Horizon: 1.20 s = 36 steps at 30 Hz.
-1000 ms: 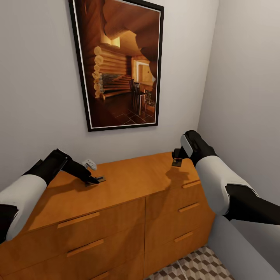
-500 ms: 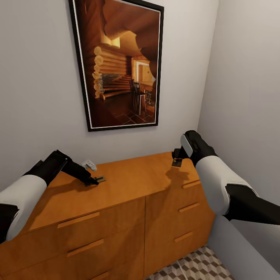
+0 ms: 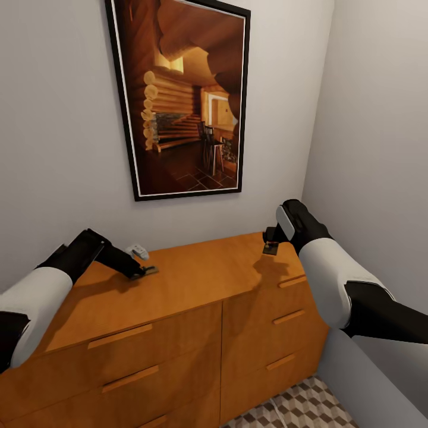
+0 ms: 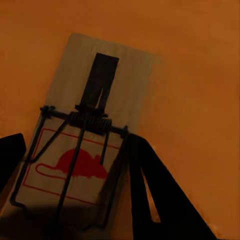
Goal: Take the four mousetraps from the cabinet in the bathroom and place them on the bathroom floor. Make sure all four end up on the same floor surface, and ensure that at least two of them are either under or directly next to the same bathroom sink.
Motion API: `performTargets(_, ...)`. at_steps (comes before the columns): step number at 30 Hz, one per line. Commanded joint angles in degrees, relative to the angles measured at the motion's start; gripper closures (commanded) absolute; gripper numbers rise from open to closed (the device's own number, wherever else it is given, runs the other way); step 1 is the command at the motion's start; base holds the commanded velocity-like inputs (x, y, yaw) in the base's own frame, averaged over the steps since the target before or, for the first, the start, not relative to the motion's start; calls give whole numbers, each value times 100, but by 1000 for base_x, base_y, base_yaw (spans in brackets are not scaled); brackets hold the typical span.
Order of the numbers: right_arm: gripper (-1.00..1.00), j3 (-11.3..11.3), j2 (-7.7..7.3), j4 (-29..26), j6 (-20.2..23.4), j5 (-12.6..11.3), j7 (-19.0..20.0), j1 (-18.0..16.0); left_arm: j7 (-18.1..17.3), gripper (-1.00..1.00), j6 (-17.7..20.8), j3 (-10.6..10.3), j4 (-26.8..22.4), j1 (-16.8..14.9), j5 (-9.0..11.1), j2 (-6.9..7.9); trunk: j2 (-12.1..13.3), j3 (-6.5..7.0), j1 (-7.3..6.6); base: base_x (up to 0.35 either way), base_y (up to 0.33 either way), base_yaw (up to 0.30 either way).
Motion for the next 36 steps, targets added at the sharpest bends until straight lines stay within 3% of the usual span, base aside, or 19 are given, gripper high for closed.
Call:
performTargets(1, 100, -38, 7, -6, 15, -4, -19, -4, 40, 100, -30, -56, 357, 0, -127, 3, -2, -8, 0, 0, 0, 0)
performTargets(16, 100, -38, 7, -6, 15, -4, -19, -4, 90, 100, 1, -64, 197, 0, -122, -34, -2, -8, 0, 0, 0, 0)
performTargets(22, 100, -38, 1, -6, 15, -6, -21, -4, -28, 100, 381, -66, -867, 0, -131, -23, -2, -8, 0, 0, 0, 0)
performTargets(26, 100, -38, -9, -6, 15, -8, -20, -4, -39, 100, 978, -66, -1470, 0, -137, -27, -2, -8, 0, 0, 0, 0)
performTargets(36, 100, -38, -11, -6, 15, -12, -19, -4, -53, 100, 1256, -66, -1775, 0, -155, -39, -2, -8, 0, 0, 0, 0)
